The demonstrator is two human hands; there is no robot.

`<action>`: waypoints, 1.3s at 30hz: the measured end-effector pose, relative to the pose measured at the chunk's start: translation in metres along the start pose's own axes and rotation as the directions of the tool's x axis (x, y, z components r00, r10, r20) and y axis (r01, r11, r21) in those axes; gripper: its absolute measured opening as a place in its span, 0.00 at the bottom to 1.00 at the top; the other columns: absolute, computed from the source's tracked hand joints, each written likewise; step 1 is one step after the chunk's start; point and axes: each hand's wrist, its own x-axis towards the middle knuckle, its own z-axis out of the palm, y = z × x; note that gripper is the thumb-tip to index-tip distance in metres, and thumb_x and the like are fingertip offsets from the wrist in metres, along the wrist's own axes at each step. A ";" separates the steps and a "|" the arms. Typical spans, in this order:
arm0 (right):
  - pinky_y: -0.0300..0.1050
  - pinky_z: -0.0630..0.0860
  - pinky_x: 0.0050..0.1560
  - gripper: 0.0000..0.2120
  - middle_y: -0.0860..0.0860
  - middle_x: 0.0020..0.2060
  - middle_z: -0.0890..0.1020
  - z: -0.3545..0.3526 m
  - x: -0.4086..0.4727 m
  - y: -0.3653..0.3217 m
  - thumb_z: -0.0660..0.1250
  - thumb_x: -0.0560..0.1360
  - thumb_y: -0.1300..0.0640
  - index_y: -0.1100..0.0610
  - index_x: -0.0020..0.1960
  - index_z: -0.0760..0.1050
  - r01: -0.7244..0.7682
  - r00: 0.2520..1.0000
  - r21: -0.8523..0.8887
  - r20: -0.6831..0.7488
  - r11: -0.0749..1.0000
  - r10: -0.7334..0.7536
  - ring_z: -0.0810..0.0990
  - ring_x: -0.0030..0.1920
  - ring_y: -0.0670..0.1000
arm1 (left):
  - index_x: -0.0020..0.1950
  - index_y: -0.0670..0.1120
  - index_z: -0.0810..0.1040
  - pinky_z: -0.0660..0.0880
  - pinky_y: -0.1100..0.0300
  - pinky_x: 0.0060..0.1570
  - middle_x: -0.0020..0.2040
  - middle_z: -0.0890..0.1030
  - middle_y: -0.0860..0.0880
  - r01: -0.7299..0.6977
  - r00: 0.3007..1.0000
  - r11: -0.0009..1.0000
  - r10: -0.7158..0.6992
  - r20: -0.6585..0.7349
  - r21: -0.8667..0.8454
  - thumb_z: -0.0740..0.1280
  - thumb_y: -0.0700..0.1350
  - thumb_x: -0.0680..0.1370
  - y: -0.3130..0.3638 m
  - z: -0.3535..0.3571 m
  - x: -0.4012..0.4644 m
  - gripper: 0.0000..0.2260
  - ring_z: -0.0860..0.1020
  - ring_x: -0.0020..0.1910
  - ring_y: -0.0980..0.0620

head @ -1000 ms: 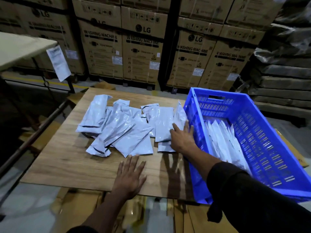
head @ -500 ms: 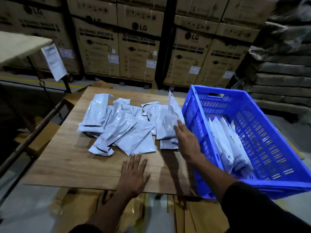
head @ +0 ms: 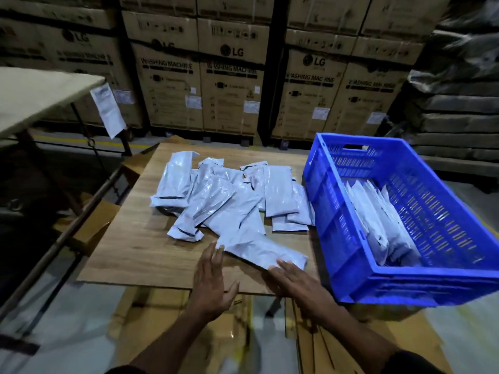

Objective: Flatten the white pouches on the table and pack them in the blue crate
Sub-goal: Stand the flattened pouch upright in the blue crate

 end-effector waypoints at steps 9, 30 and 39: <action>0.50 0.65 0.72 0.20 0.56 0.76 0.67 -0.033 0.002 -0.015 0.56 0.81 0.57 0.51 0.71 0.74 0.044 0.985 0.079 0.163 0.996 -0.056 0.61 0.78 0.54 | 0.80 0.46 0.63 0.62 0.35 0.73 0.83 0.57 0.47 -0.292 0.928 0.897 0.183 0.323 0.331 0.59 0.64 0.78 0.027 -0.006 0.046 0.35 0.51 0.82 0.44; 0.69 0.52 0.73 0.41 0.50 0.77 0.65 0.008 0.068 -0.010 0.27 0.78 0.36 0.51 0.77 0.65 -0.297 0.945 -0.133 0.103 0.946 0.311 0.58 0.78 0.58 | 0.60 0.46 0.82 0.61 0.32 0.70 0.60 0.81 0.44 -0.073 0.929 0.885 -0.108 0.354 0.460 0.52 0.58 0.83 0.056 0.015 0.052 0.24 0.74 0.69 0.40; 0.58 0.44 0.77 0.30 0.47 0.81 0.54 0.015 0.079 0.003 0.39 0.82 0.42 0.49 0.81 0.53 -0.208 0.963 -0.139 0.147 0.968 0.228 0.49 0.80 0.53 | 0.81 0.42 0.61 0.44 0.39 0.77 0.80 0.62 0.42 -0.022 0.921 0.866 -0.177 0.348 0.499 0.39 0.57 0.83 0.046 0.041 0.051 0.32 0.56 0.81 0.43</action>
